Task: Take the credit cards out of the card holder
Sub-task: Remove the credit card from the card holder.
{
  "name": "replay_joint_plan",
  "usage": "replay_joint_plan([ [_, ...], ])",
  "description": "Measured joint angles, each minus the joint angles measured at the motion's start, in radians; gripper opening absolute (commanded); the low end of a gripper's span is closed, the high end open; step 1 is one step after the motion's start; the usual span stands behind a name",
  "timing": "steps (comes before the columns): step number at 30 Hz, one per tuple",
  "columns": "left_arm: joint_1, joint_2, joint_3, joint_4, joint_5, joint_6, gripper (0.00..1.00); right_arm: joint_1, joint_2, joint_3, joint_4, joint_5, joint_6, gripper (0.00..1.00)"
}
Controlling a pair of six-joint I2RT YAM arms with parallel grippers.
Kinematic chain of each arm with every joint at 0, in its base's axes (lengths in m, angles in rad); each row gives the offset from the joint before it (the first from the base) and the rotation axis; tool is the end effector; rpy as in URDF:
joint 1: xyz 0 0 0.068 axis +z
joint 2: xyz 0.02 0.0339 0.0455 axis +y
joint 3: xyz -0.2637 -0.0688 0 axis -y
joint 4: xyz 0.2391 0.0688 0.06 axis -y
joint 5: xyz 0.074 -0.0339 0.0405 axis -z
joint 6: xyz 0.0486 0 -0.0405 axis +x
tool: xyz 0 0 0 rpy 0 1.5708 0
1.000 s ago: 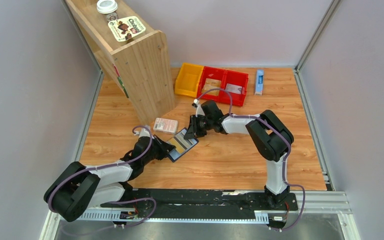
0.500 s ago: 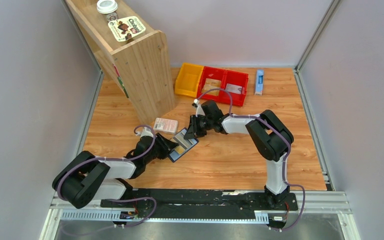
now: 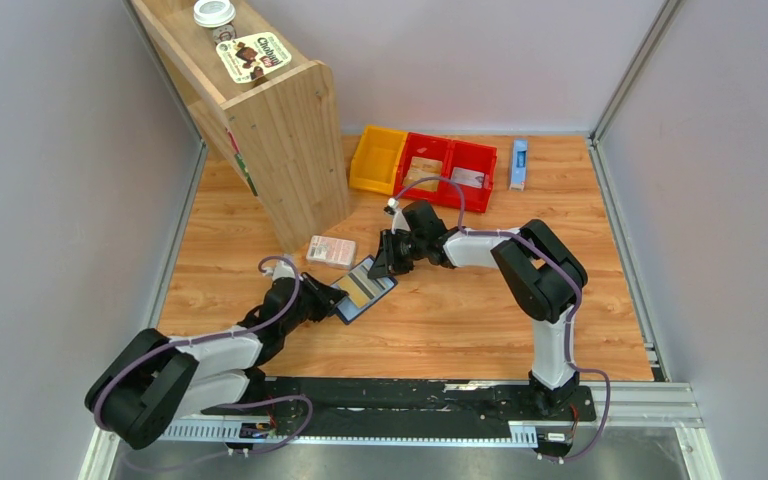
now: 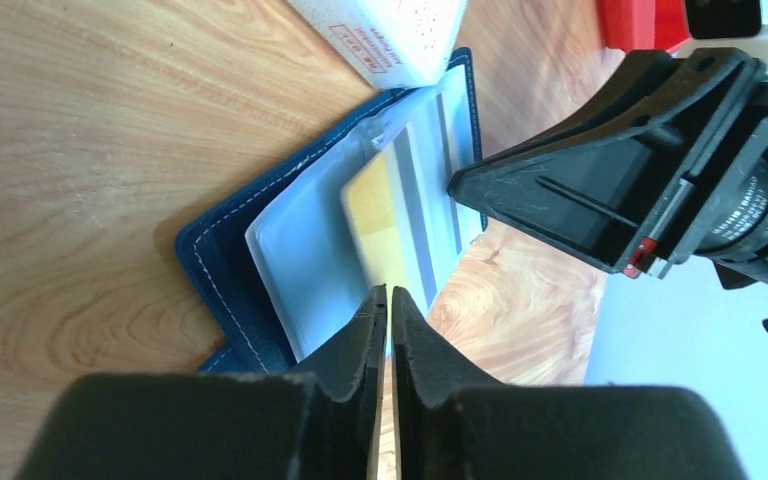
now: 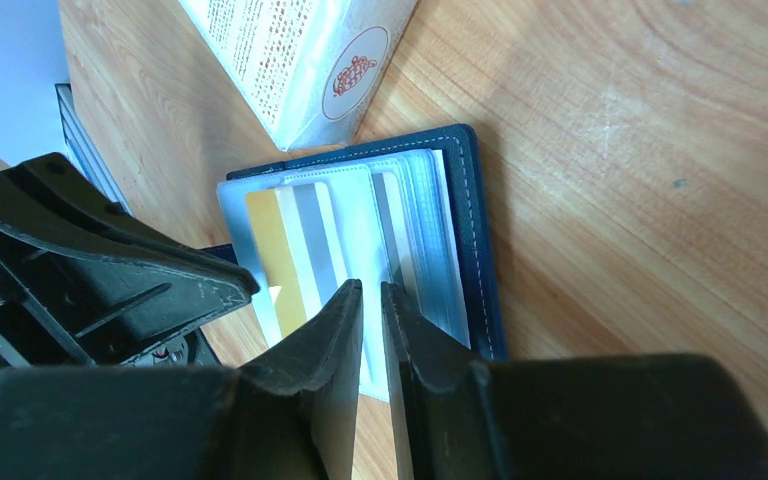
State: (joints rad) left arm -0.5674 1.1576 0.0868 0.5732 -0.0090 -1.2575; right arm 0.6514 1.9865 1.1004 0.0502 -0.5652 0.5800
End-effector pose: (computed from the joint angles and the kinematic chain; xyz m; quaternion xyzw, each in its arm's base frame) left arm 0.1597 -0.1013 0.1154 -0.2929 0.8080 -0.4020 0.3158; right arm 0.3034 0.2640 0.1221 -0.1321 0.8921 0.4117 0.1313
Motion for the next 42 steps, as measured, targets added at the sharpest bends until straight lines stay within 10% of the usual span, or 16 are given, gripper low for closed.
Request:
replay_joint_plan([
  [7,0.0,-0.127,0.0,-0.101,-0.031,0.034,0.07,0.0,0.0,0.0,0.0,0.0,0.0,0.22],
  [15,0.0,-0.104,0.001,-0.147,-0.031,0.056,0.47,0.0,0.0,0.0,0.0,0.0,0.002,0.22],
  [42,0.0,0.074,0.047,-0.023,0.001,0.052,0.21,0.0,0.0,0.0,0.0,0.0,0.007,0.22],
])
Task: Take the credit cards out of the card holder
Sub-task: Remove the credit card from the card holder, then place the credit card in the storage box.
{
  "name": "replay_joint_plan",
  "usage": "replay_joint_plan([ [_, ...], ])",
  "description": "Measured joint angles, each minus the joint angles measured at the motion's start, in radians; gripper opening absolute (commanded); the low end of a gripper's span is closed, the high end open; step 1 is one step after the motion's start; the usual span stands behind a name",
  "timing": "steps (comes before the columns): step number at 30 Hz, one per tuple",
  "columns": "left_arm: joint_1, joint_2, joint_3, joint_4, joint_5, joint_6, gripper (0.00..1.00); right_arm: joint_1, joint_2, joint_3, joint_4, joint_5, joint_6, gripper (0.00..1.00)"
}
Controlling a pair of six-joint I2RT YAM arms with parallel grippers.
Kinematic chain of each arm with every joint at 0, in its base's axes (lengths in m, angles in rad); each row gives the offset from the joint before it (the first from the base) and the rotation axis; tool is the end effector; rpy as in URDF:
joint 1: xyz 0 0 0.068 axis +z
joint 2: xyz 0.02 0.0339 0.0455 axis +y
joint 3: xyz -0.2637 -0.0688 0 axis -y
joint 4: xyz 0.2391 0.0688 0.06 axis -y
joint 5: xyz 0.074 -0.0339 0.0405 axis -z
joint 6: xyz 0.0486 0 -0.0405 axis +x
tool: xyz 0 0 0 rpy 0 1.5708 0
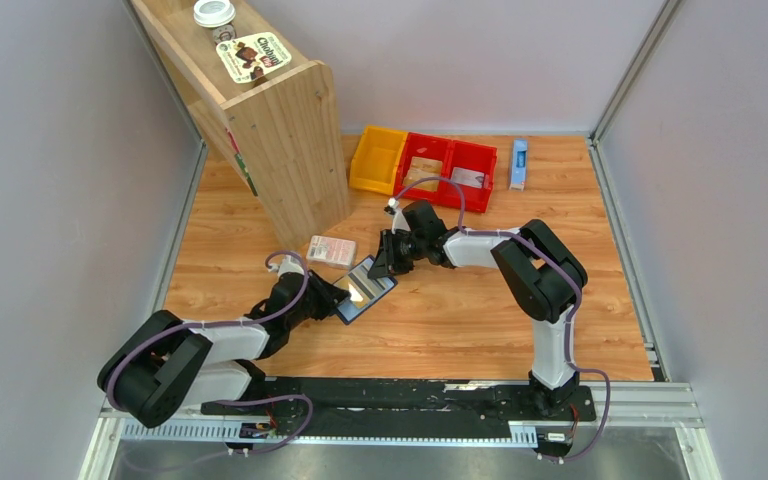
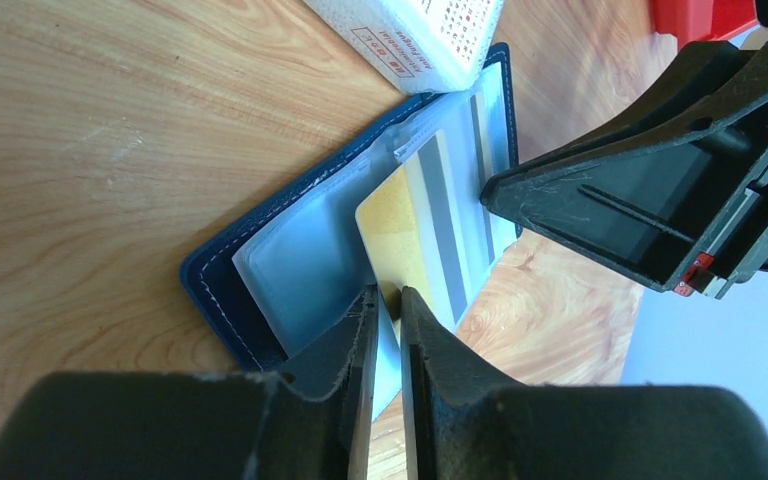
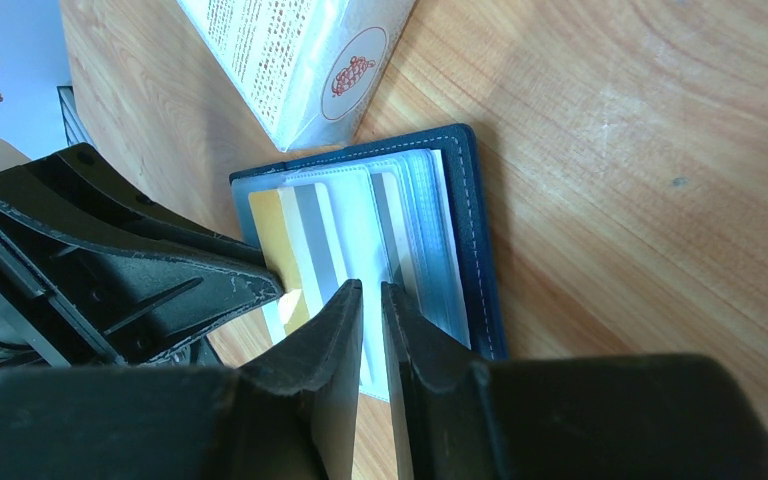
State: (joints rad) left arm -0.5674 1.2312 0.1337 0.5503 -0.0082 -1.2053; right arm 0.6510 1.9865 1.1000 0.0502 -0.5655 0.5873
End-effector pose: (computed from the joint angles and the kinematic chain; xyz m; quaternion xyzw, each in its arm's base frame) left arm 0.1682 -0.1067 0.1129 -0.2753 0.8273 -0.3772 0.3124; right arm 0.3034 0.2638 0.1220 -0.1287 0.8926 0.4122 0.1297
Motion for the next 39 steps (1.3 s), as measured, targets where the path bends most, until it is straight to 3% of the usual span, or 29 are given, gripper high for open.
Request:
replay_joint_plan([
  [5,0.0,0.006,0.0,0.002,0.0,-0.002,0.15,0.0,0.0,0.0,0.0,0.0,0.0,0.22],
  [11,0.0,-0.003,0.0,0.008,0.0,-0.013,0.0,0.0,0.0,0.0,0.0,0.0,0.0,0.22],
  [15,0.0,-0.053,0.0,-0.017,0.0,-0.024,0.0,0.0,0.0,0.0,0.0,0.001,0.0,0.22],
  [22,0.0,-0.231,0.005,-0.222,-0.025,-0.007,0.0,0.0,0.0,0.0,-0.002,0.004,0.0,0.25],
  [27,0.0,-0.363,0.083,-0.455,-0.045,0.11,0.0,0.001,-0.008,0.002,-0.009,0.011,0.0,0.29],
  [30,0.0,-0.417,0.155,-0.566,-0.057,0.223,0.0,0.001,-0.023,0.003,-0.03,0.028,0.0,0.38],
  [34,-0.021,-0.449,0.267,-0.7,-0.097,0.399,0.0,0.0,-0.068,0.003,-0.097,0.076,0.003,0.59],
  [39,-0.122,-0.437,0.424,-0.819,-0.211,0.621,0.0,-0.002,-0.145,0.027,-0.229,0.158,0.026,0.76],
])
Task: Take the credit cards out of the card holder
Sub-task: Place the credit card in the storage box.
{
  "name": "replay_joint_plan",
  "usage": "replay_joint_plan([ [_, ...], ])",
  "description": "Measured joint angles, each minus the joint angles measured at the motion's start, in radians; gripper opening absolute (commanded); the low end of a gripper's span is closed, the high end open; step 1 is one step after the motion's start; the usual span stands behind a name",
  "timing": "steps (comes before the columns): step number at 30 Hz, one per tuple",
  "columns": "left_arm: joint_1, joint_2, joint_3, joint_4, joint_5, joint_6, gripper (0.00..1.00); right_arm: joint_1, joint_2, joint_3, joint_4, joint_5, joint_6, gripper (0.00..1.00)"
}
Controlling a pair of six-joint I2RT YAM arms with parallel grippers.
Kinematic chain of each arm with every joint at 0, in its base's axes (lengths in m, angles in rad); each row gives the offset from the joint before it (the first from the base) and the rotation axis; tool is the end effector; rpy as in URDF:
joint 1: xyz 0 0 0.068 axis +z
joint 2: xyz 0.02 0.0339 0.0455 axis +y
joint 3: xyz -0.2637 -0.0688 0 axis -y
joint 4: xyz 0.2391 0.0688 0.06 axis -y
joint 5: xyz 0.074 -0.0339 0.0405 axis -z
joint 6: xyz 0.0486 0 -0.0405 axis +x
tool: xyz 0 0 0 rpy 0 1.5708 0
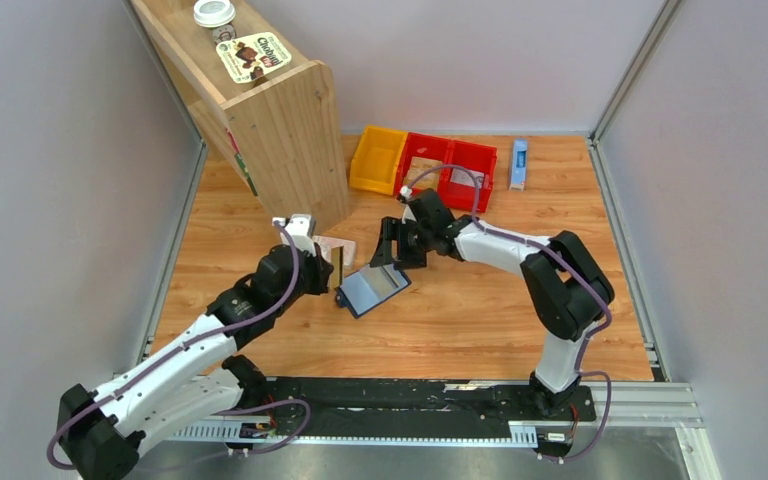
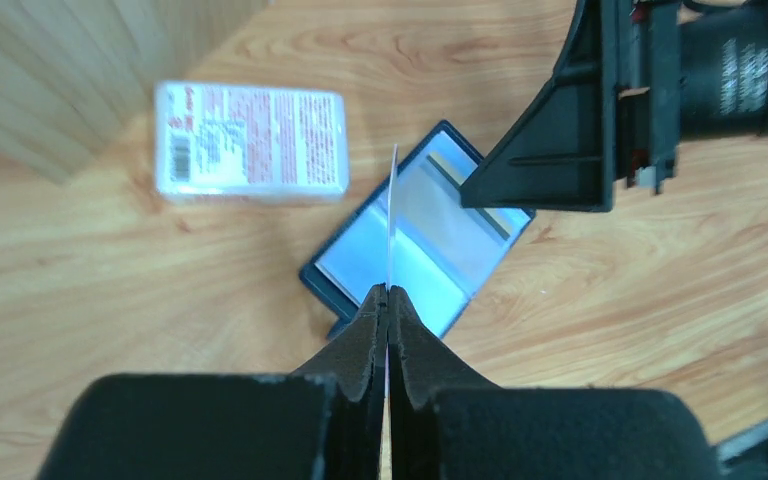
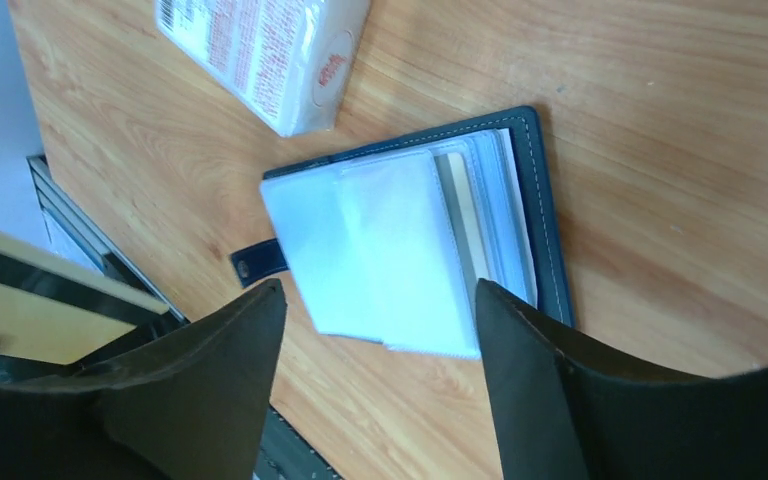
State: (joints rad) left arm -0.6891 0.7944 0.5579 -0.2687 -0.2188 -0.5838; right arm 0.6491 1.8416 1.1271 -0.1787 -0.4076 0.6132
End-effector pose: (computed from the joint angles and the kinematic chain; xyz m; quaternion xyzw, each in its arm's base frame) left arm 0.1518 -0.1114 0.2452 -0.0103 0.8580 -0.2245 0.4619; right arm 0.2949 0.2480 0.1638 -0.0838 0.9223 0.3462 0.1501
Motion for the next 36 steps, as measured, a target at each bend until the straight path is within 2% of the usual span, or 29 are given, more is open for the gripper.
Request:
replay_joint_plan([
  [4,-0.113,0.054,0.092,-0.039,-0.119,0.154,0.0,-0.002,-0.093,0.061,-0.111,0.068,0.047,0.86],
  [9,-0.21,0.125,0.127,-0.043,-0.238,0.309,0.0,-0.003,-0.24,0.116,-0.168,0.132,0.105,0.88],
  [13,-0.263,0.147,0.128,-0.036,-0.301,0.408,0.0,-0.002,-0.307,0.152,-0.183,0.149,0.154,0.85],
  [20,-0.316,0.165,0.157,0.013,-0.346,0.514,0.0,0.01,-0.287,0.171,-0.212,0.149,0.219,0.77],
  [28,-0.351,0.193,0.172,0.056,-0.364,0.553,0.0,0.026,-0.221,0.175,-0.22,0.111,0.282,0.74],
  [36,-0.38,0.243,0.182,0.082,-0.37,0.571,0.0,0.033,-0.189,0.191,-0.196,0.062,0.327,0.6],
])
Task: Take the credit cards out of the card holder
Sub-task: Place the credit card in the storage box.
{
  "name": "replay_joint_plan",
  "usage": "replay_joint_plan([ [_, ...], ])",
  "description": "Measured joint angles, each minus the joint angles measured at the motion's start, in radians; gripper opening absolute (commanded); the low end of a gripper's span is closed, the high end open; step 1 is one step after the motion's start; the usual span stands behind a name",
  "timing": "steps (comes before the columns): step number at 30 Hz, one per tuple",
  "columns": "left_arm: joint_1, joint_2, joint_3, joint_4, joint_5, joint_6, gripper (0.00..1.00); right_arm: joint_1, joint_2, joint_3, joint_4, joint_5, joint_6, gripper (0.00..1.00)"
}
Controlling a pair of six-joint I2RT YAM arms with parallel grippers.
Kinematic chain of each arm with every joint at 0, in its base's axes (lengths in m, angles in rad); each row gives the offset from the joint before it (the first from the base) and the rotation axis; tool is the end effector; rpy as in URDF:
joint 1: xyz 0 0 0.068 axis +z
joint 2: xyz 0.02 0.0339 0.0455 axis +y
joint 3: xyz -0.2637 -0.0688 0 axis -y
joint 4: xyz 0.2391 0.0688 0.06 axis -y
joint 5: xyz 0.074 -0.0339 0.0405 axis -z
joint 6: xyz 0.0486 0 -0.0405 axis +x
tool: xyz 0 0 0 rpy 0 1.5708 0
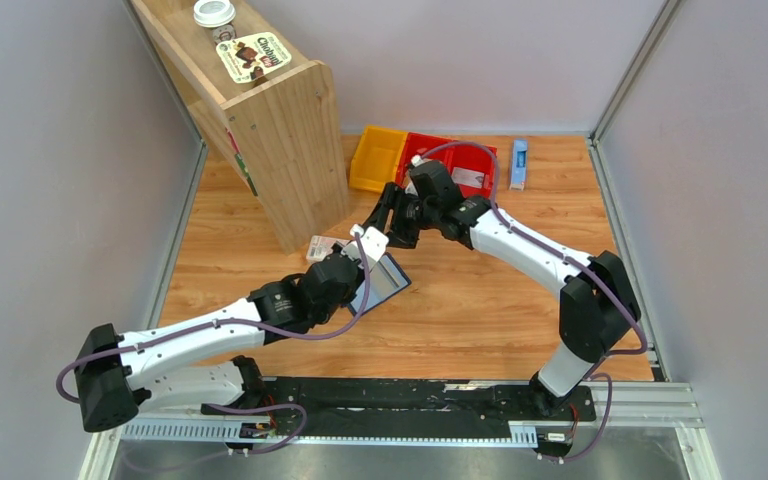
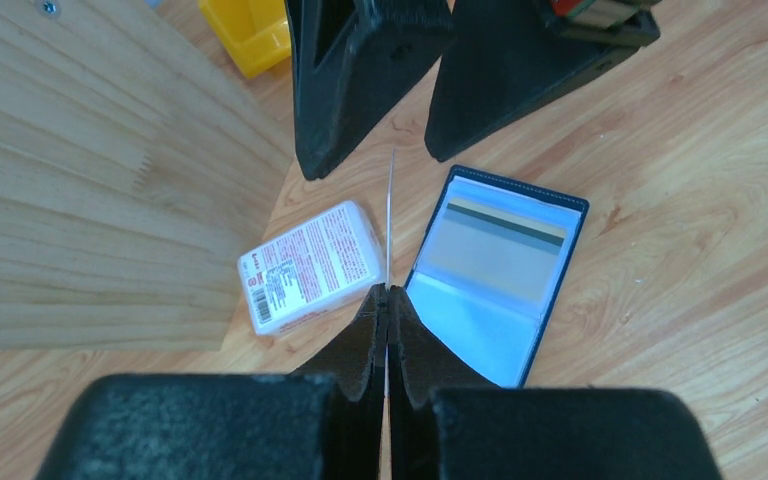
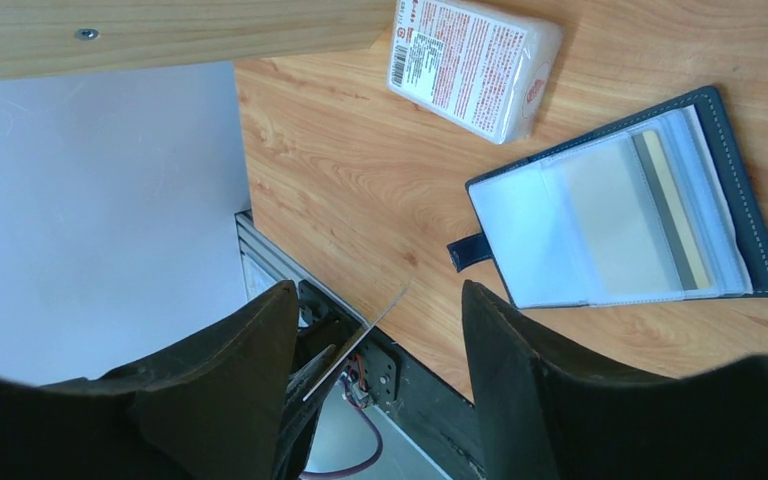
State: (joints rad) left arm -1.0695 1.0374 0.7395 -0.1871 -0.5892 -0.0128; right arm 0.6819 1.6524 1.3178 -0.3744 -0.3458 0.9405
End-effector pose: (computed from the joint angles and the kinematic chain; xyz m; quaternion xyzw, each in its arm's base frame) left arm 0.1358 -0.1916 0.2744 0.2835 0.7832 -0.0416 0.5518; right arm 0.2830 0.2510 0.2765 0.0441 0.8968 0.4060 0.1700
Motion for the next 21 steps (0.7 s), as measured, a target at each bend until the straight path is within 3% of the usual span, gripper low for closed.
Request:
replay_joint_plan([
  [8,-0.005,0.031,0.012,0.036,-0.018,0.027,0.0,0.004,0.019,0.0,-0.002,-0.036,0.007,0.35],
  [14,-0.015,0.054,0.016,0.04,-0.017,0.03,0.02,0.003,0.019,0.0,0.003,-0.05,0.007,0.01],
  [15,-0.016,0.055,0.016,0.04,-0.017,0.029,0.04,0.002,0.019,0.0,0.008,-0.052,0.006,0.0],
  [21,-0.017,0.056,0.016,0.033,-0.036,-0.016,0.42,-0.014,0.019,-0.003,0.056,-0.068,0.012,0.0],
])
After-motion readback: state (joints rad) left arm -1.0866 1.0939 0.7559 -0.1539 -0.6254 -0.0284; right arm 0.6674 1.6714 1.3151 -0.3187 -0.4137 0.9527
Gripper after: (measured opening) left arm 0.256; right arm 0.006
